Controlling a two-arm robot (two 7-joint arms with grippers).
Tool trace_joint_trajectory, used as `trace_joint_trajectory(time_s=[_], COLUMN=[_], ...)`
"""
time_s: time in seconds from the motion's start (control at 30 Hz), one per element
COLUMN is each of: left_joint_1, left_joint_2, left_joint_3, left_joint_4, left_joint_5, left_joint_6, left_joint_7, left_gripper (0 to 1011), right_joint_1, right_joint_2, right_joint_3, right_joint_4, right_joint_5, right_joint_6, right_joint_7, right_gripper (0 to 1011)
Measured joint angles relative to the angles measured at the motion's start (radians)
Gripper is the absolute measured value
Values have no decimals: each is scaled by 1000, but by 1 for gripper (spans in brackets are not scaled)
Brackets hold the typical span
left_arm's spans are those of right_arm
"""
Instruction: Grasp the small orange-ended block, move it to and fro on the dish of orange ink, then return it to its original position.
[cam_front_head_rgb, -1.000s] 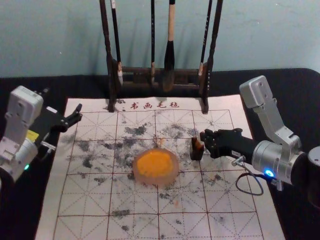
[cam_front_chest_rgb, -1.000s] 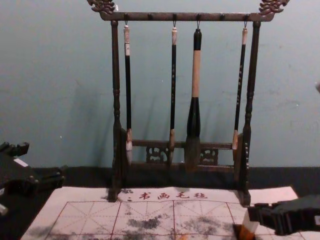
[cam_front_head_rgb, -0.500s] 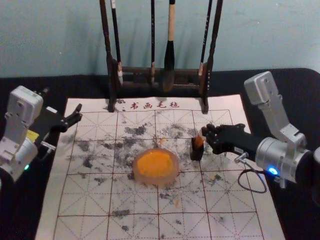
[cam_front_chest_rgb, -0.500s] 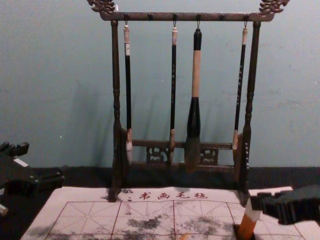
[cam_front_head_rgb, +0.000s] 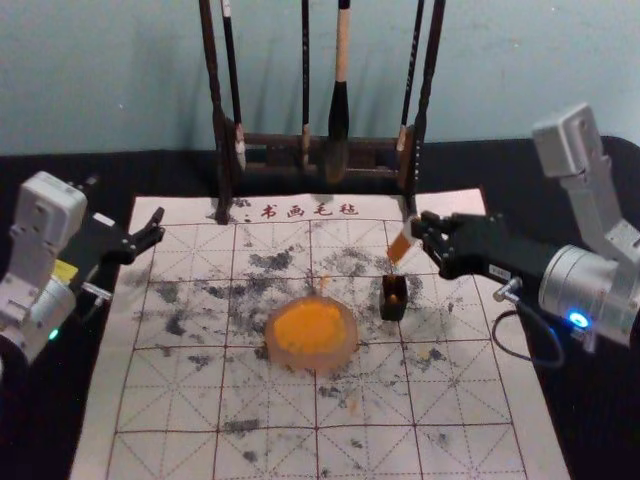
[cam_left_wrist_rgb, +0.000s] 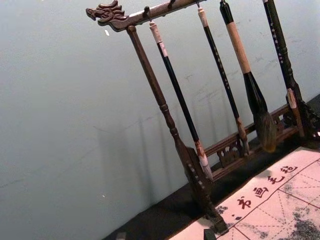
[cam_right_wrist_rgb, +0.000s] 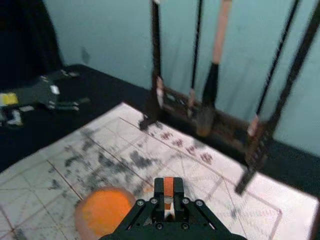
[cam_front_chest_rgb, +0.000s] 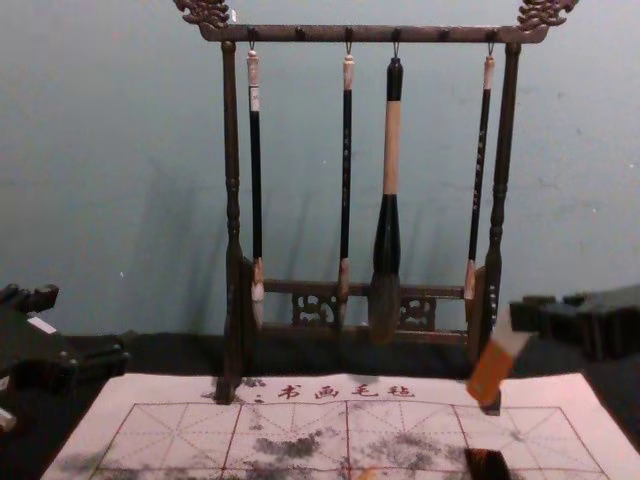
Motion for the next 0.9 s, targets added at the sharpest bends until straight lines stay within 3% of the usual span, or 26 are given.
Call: trace_joint_trajectory(time_s=[0.13, 0.33, 0.4, 0.57, 0.9], left_joint_1=[0, 0, 0, 0, 0], left_joint_2=[0, 0, 0, 0, 0], left_joint_3=[0, 0, 0, 0, 0], left_joint_4=[0, 0, 0, 0, 0], left_joint_5=[0, 0, 0, 0, 0], left_joint_6=[0, 0, 0, 0, 0], left_joint_7=[0, 0, 0, 0, 0], left_gripper=[1001, 1001, 1001, 1001, 1001], right_joint_1=[28, 113, 121, 195, 288], right_joint_2=[20, 45, 45, 47, 38], right_joint_3=[-20, -97, -105, -179, -275], right_joint_4=[23, 100, 108, 175, 249], right_joint_5=[5, -18, -22, -50, -84], right_joint_6=[-52, -129, -134, -152, -153], right_joint_7=[59, 164, 173, 234, 304], right_gripper=[99, 99, 99, 99, 99])
